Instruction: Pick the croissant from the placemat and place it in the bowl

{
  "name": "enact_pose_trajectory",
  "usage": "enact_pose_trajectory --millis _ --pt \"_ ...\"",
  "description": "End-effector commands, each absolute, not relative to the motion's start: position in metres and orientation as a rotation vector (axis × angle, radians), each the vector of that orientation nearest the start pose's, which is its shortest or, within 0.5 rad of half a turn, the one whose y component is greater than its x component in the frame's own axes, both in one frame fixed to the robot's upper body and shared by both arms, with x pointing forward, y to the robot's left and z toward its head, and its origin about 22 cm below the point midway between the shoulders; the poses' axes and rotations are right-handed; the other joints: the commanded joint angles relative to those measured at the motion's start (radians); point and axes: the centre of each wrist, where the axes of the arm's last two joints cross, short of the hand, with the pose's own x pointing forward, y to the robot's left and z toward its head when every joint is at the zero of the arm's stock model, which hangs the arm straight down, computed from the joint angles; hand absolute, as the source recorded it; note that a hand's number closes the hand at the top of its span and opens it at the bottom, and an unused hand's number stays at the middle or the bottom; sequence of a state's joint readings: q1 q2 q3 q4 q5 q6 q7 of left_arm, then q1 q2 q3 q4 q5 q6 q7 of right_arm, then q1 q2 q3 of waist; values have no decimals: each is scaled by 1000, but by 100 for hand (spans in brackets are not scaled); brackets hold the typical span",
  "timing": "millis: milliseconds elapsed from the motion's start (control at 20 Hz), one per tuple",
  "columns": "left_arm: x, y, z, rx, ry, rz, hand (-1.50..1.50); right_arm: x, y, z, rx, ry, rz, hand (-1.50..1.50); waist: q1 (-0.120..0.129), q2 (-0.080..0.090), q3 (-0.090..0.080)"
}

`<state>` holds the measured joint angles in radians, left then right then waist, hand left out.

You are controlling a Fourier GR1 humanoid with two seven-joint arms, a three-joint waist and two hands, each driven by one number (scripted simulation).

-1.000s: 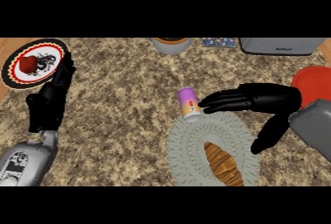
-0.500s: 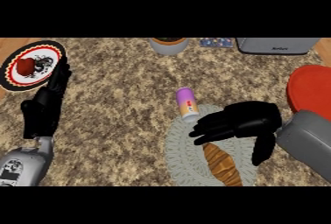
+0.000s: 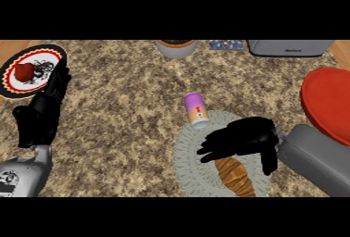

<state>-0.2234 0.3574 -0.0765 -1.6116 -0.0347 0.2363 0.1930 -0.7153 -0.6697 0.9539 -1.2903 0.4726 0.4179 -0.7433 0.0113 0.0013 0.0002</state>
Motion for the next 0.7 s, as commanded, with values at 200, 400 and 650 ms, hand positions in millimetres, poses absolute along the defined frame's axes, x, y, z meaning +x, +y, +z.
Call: enact_pose_trajectory --millis 200,400,650 --pt "275 262 77 402 -1652 -179 0 317 -179 24 -729 1833 -2992 -150 -2 -1 0" --pt "281 247 81 391 -1644 -155 0 315 -194 8 -773 1789 -3030 -150 -5 -1 0" --pt "293 258 73 390 -1645 -167 0 295 -154 -27 -738 1743 -3014 -150 -5 1 0"
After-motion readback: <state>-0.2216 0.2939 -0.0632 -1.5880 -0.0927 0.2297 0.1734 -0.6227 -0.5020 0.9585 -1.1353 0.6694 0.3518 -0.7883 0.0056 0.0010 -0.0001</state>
